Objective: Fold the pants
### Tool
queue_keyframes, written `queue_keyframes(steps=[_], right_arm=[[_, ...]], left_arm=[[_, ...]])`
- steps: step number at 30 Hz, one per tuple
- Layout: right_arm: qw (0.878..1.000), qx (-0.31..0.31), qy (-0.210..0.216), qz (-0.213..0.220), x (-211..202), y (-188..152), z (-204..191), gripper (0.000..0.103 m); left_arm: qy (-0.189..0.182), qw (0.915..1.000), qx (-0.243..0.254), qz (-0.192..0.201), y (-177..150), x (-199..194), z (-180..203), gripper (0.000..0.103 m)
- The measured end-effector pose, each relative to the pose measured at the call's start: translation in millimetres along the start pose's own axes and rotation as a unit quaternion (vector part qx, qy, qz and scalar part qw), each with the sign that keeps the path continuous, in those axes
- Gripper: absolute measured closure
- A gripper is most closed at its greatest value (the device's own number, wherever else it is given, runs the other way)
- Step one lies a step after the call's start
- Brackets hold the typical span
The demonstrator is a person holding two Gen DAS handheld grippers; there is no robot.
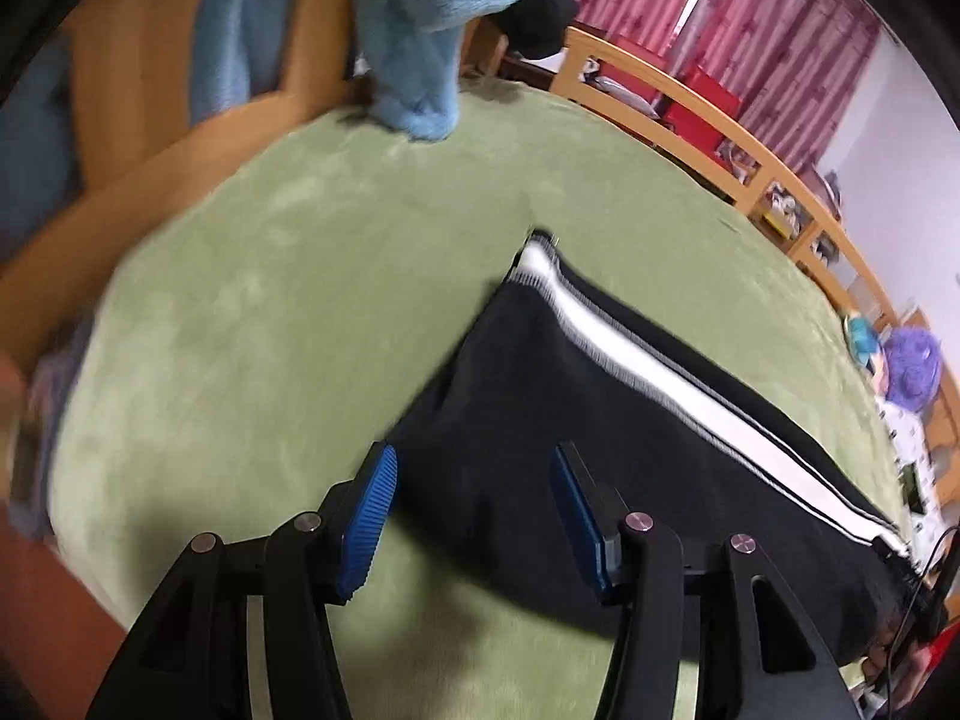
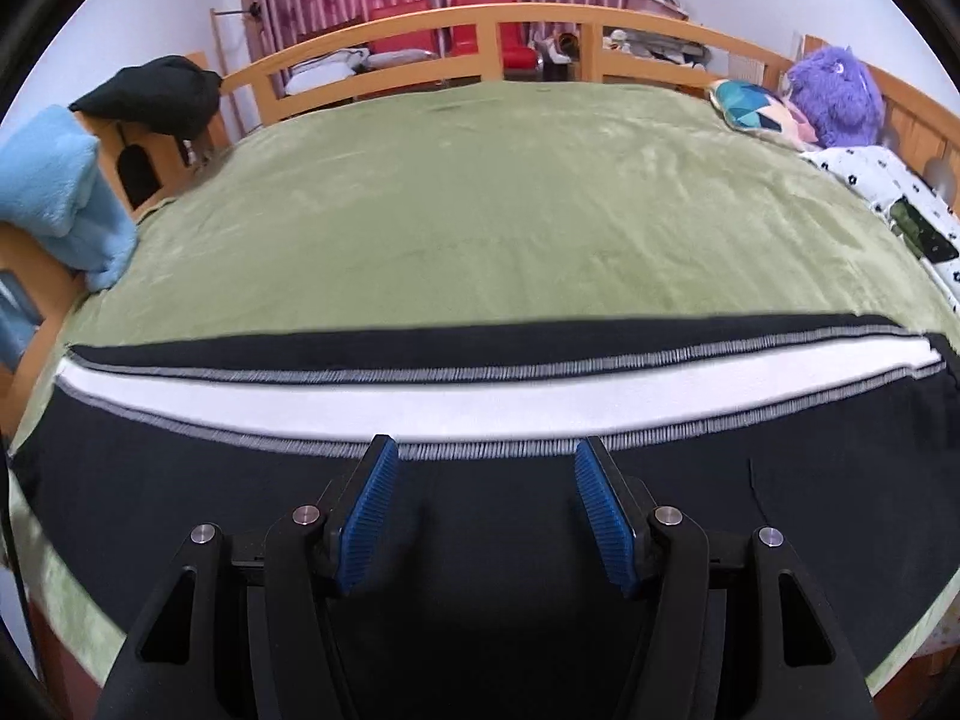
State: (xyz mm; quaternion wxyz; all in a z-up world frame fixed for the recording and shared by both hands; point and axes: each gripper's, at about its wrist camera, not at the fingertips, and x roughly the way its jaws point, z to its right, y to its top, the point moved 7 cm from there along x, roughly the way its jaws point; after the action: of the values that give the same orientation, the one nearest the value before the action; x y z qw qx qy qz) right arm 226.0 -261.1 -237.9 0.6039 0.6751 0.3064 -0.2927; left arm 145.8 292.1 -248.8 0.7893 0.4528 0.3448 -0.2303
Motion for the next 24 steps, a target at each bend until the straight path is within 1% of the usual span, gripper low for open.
queue_keyframes(steps=[2, 3, 4, 6, 7, 10, 12, 14, 16, 19, 21, 23, 24], right_arm=[[1.000, 0.011, 0.000, -0.002, -6.3, -8.3, 5.7, 0.042], [1.000, 0.019, -0.003, 0.000, -9.4, -12.1, 10.0, 0.043], [0.999, 0.031, -0.008, 0.006, -13.5, -16.3, 15.0, 0.043], [0.999, 0.044, -0.003, 0.004, -18.6, -22.9, 18.8, 0.046], [0.999, 0.050, -0.001, -0.003, -20.7, -27.5, 20.9, 0.046], [0.998, 0.050, -0.014, -0.021, -25.9, -40.0, 27.8, 0.046], [0.998, 0.048, -0.030, -0.022, -31.2, -47.3, 32.9, 0.046], [0.998, 0.055, -0.036, -0.017, -37.9, -53.2, 39.2, 0.046], [0.997, 0.067, -0.037, -0.014, -43.3, -57.6, 44.8, 0.046], [0.996, 0.080, -0.035, -0.008, -50.7, -63.2, 52.9, 0.046], [0.996, 0.081, -0.035, -0.006, -54.3, -64.8, 56.8, 0.046], [0.996, 0.078, -0.035, -0.004, -57.9, -66.5, 60.3, 0.046], [0.996, 0.077, -0.034, -0.003, -60.4, -67.5, 62.4, 0.046]], left_arm=[[-0.028, 0.9987, -0.038, -0.018, -15.5, 9.4, -8.1, 0.053], [-0.037, 0.9972, -0.059, -0.029, -20.8, 18.8, -14.1, 0.053], [-0.035, 0.9964, -0.072, -0.031, -22.7, 25.8, -18.4, 0.053], [-0.029, 0.9945, -0.097, -0.026, -22.9, 42.3, -30.4, 0.053], [-0.033, 0.9935, -0.107, -0.021, -20.6, 50.8, -33.9, 0.053], [-0.035, 0.9925, -0.117, 0.006, -8.2, 59.8, -38.2, 0.053], [-0.031, 0.9907, -0.132, 0.014, -2.1, 64.7, -43.7, 0.057], [-0.035, 0.9884, -0.148, 0.003, -1.8, 70.7, -47.2, 0.070], [-0.041, 0.9898, -0.137, 0.006, -0.2, 65.1, -42.8, 0.080], [-0.039, 0.9919, -0.116, 0.032, 9.0, 40.7, -28.5, 0.082], [-0.029, 0.9944, -0.086, 0.055, 18.9, 18.9, -11.4, 0.082], [-0.026, 0.9951, -0.048, 0.083, 28.6, -7.9, 15.8, 0.082], [-0.030, 0.9946, -0.021, 0.097, 32.7, -24.1, 37.0, 0.082]])
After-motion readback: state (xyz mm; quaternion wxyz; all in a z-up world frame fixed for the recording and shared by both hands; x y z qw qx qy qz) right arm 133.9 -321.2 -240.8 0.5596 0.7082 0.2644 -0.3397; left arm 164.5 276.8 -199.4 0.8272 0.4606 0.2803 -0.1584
